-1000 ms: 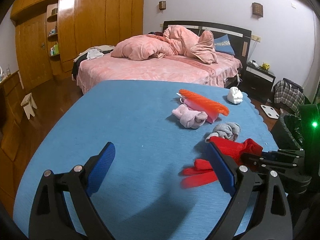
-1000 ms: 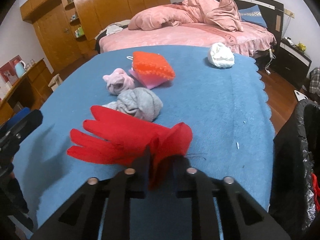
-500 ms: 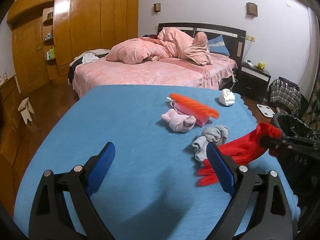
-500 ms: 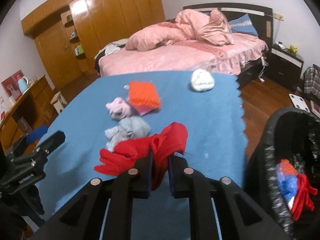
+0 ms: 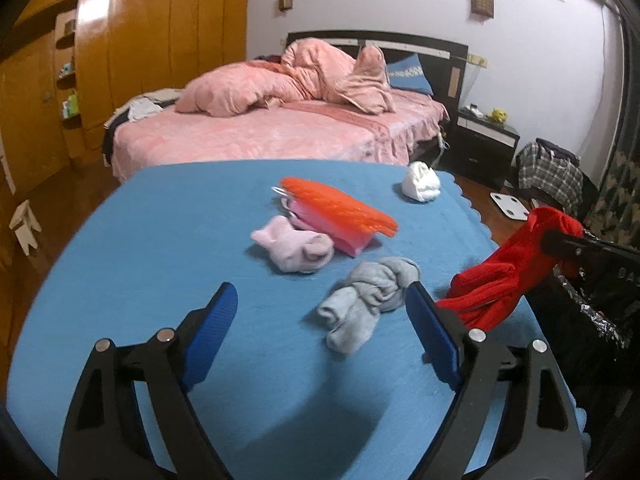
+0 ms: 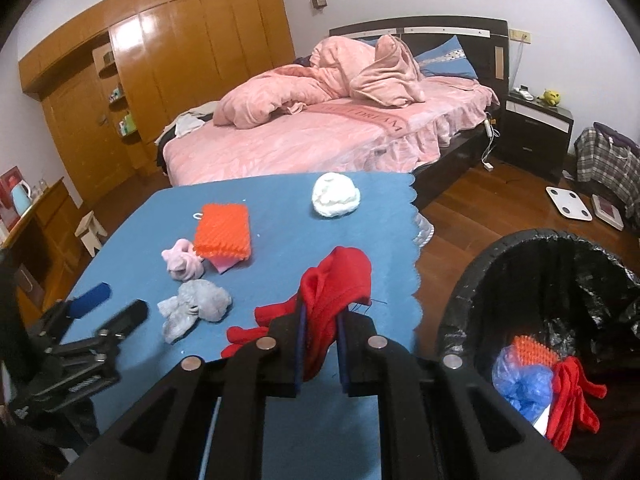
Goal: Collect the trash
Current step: 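Grasp the red glove with the right tool while the left tool grasps the grey sock, then carry the red glove and grey sock over the black bin and release both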
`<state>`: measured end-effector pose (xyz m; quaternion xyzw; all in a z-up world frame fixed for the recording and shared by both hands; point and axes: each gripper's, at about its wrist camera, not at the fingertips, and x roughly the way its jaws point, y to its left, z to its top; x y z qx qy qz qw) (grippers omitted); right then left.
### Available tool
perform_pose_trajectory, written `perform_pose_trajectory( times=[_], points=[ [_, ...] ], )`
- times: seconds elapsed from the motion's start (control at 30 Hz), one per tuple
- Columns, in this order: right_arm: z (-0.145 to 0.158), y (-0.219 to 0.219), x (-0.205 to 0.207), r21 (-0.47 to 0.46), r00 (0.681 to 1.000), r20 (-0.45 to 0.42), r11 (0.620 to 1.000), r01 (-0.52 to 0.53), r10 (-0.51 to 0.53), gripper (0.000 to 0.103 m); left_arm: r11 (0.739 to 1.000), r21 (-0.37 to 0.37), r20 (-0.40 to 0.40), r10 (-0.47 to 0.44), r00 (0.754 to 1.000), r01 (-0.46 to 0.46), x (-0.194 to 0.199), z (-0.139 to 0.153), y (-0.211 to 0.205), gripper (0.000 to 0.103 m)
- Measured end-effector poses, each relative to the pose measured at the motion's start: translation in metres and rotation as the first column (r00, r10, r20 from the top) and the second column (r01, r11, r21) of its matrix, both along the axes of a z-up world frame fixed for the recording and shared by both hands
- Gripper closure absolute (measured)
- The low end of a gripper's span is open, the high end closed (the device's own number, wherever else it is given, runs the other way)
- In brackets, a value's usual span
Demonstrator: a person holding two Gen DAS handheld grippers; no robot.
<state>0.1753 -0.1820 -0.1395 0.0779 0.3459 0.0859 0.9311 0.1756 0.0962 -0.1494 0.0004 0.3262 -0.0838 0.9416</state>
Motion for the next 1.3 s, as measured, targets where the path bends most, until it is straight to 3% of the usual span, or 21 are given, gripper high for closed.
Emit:
perform_pose_trajectory(
  times=[0.27, 0.37, 0.6, 0.63, 1.07, 1.3],
  points=[
    [-0.004, -0.005, 0.004, 0.008, 1.0, -0.008, 1.0, 0.004, -0.004, 0.09, 1.0, 0.004, -0.056, -0.025, 0.998, 0.025, 0.023, -0.017, -0.015, 0.029],
    [-0.004, -0.005, 0.003, 0.007, 1.0, -0.008, 1.0, 0.004, -0.004, 0.09, 0.999, -0.001, -0.099, -0.039, 0.994, 0.039, 0.03, -0.024, -0.018, 0.04],
    [-0.005, -0.004, 0.004, 0.007, 1.0, -0.011, 1.0, -0.001, 0.001, 0.09, 0.997, -0.023, -0.132, -0.082, 0.988, 0.08, 0.034, -0.028, -0.022, 0.084],
    [-0.005, -0.003, 0.003, 0.007, 1.0, -0.01, 1.0, -0.003, 0.003, 0.09, 0.997, -0.031, -0.13, -0.079, 0.988, 0.076, 0.033, -0.027, -0.021, 0.086],
    [0.017, 0.002, -0.007, 0.018, 0.999, 0.038, 1.0, -0.017, 0.016, 0.09, 0.997, -0.046, 0.007, -0.059, 0.998, 0.059, 0.001, 0.029, -0.018, 0.088],
    [0.04, 0.002, -0.017, 0.014, 0.996, 0.081, 1.0, -0.024, 0.023, 0.09, 0.998, -0.036, 0.032, -0.052, 0.998, 0.053, -0.011, 0.053, -0.022, 0.088]
  ],
)
